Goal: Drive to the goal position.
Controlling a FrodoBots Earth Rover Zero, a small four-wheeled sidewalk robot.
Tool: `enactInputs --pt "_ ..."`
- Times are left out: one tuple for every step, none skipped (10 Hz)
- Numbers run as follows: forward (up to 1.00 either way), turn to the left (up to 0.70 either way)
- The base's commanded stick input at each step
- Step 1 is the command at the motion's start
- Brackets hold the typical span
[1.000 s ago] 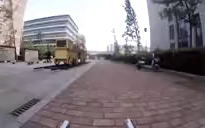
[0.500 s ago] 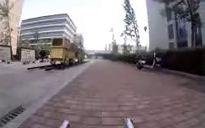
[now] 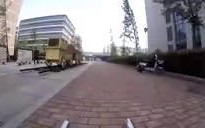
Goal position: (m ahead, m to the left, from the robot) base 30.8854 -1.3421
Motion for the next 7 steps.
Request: enactInputs --pt "0.70 -0.14" --pt "0.70 -0.14" --pt "0.70 -0.14" --pt "0.70 -0.14" --pt "0.70 -0.14" --pt "0.70 -0.14" --pt "0.70 -0.14"
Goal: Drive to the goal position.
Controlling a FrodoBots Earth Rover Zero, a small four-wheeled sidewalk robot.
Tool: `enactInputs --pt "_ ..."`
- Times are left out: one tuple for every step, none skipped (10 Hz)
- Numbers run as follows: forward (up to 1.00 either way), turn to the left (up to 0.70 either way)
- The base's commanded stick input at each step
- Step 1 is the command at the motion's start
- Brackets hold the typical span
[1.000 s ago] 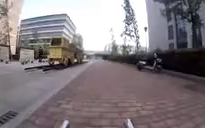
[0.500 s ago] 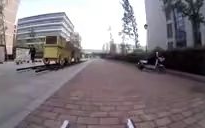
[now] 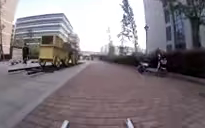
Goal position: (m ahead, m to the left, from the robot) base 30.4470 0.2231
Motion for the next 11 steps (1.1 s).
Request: enactInputs --pt "0.70 -0.14" --pt "0.70 -0.14" --pt "0.70 -0.14" --pt "0.70 -0.14" --pt "0.70 -0.14" --pt "0.70 -0.14" --pt "0.70 -0.14" --pt "0.70 -0.14" --pt "0.70 -0.14" --pt "0.70 -0.12" --pt "0.70 -0.08"
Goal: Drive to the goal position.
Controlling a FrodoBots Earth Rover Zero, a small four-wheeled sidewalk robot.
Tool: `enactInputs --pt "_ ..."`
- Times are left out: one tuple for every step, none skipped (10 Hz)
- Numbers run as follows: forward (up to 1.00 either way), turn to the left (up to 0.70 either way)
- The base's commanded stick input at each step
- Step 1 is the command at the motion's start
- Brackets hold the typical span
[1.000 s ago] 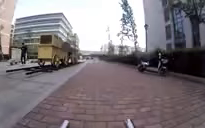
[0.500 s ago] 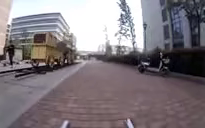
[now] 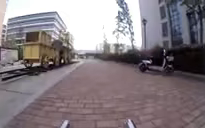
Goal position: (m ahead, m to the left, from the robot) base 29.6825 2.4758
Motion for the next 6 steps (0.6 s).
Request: enactInputs --pt "0.70 -0.01" --pt "0.70 0.00" --pt "0.70 0.00" --pt "0.70 0.00" --pt "0.70 0.00" --pt "0.70 0.00"
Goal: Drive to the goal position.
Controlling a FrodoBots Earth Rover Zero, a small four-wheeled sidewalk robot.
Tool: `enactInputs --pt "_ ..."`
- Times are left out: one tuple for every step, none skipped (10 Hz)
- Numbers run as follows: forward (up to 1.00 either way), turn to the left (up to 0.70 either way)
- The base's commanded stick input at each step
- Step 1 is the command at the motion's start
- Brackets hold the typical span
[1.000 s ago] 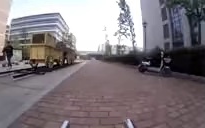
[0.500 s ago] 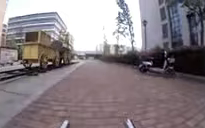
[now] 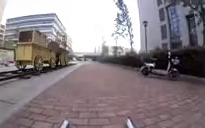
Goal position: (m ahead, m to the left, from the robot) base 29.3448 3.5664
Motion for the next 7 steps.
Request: enactInputs --pt "0.70 0.00" --pt "0.70 0.00" --pt "0.70 -0.06" --pt "0.70 -0.14" --pt "0.70 -0.14" --pt "0.70 -0.14" --pt "0.70 -0.14"
